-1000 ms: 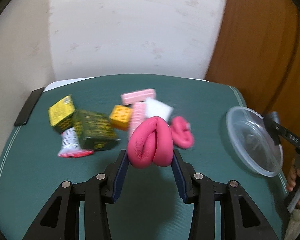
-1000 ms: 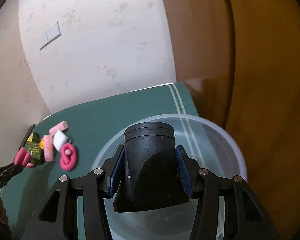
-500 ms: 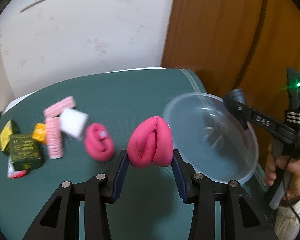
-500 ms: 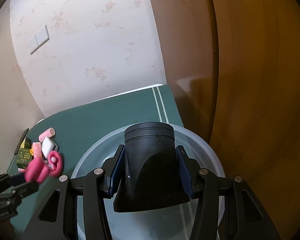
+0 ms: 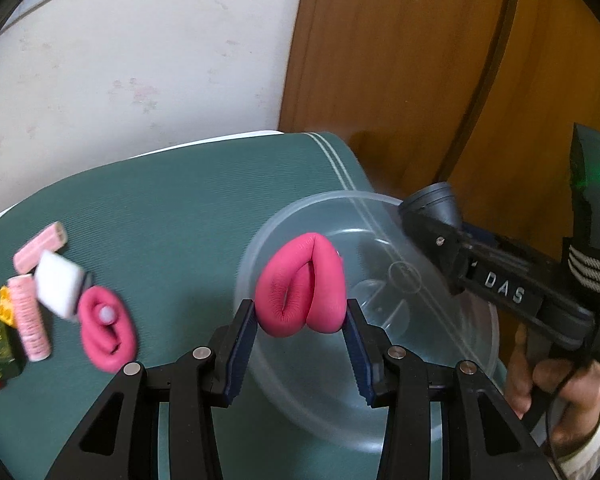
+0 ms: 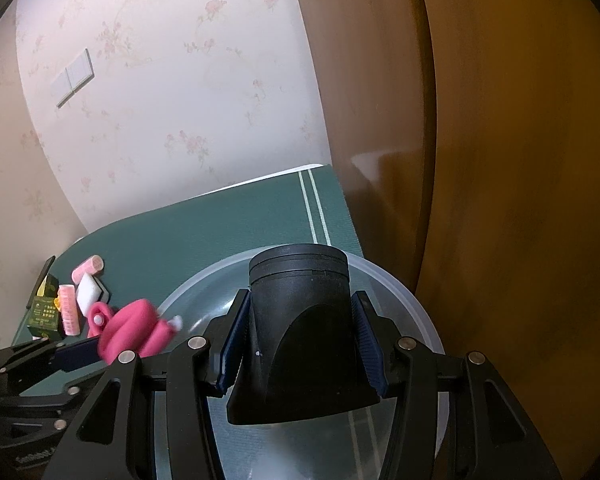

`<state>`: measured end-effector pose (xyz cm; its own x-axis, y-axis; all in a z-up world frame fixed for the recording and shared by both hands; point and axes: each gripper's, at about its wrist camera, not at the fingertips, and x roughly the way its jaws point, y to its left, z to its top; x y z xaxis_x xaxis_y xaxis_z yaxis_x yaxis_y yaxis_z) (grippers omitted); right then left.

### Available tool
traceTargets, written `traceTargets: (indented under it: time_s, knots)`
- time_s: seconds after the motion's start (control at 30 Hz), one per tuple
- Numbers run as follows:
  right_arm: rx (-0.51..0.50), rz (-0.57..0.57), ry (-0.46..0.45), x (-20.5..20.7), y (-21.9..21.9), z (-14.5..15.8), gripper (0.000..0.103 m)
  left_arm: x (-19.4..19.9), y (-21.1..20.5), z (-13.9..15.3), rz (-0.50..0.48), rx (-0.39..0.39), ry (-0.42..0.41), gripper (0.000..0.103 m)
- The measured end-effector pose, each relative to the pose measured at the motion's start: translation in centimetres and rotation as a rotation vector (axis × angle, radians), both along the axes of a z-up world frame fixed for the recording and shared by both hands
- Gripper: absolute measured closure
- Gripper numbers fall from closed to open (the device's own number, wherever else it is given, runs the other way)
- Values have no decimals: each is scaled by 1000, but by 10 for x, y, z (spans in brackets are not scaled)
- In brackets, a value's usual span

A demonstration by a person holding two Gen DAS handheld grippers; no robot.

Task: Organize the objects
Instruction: 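Carry both items to the clear bowl and open the left tool to drop the pink loop, then open the right tool to drop the black nozzle into the bowl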

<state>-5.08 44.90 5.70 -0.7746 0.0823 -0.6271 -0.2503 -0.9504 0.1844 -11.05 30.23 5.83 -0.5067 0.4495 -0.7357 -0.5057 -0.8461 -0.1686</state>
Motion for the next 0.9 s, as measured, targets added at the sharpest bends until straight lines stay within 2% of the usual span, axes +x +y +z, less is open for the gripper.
traceTargets:
  time_s: [0.07, 0.1, 0.13, 0.37, 0.47, 0.6, 0.77, 0.83, 0.9]
  knots:
    - [2, -2, -2, 0, 1, 0, 52, -4, 6, -2, -14, 6, -9, 51]
    - [3, -4, -4, -1, 1, 0, 52, -5, 7, -4, -17, 11, -16, 42]
    - [1, -7, -6, -1, 2, -1, 52, -6, 6, -4, -14, 17, -16, 37]
    - [1, -13, -27, -7, 2, -3, 51, 1, -9, 4, 14, 25, 24, 35]
    - [1, -20, -22, -8, 2, -2, 50, 2, -14, 7, 31, 22, 35, 31]
    - [-3, -29, -13, -8, 3, 0, 48, 6, -23, 11, 56, 19, 56, 20]
    - [-1, -34, -3, -4, -1, 1, 48, 11, -30, 14, 70, 8, 72, 16]
    - [6, -32, 9, -1, -4, 5, 47, 10, -30, 13, 81, 6, 80, 8]
    - [14, -30, 23, 3, -7, 8, 44, 11, -34, 14, 94, 3, 91, 5]
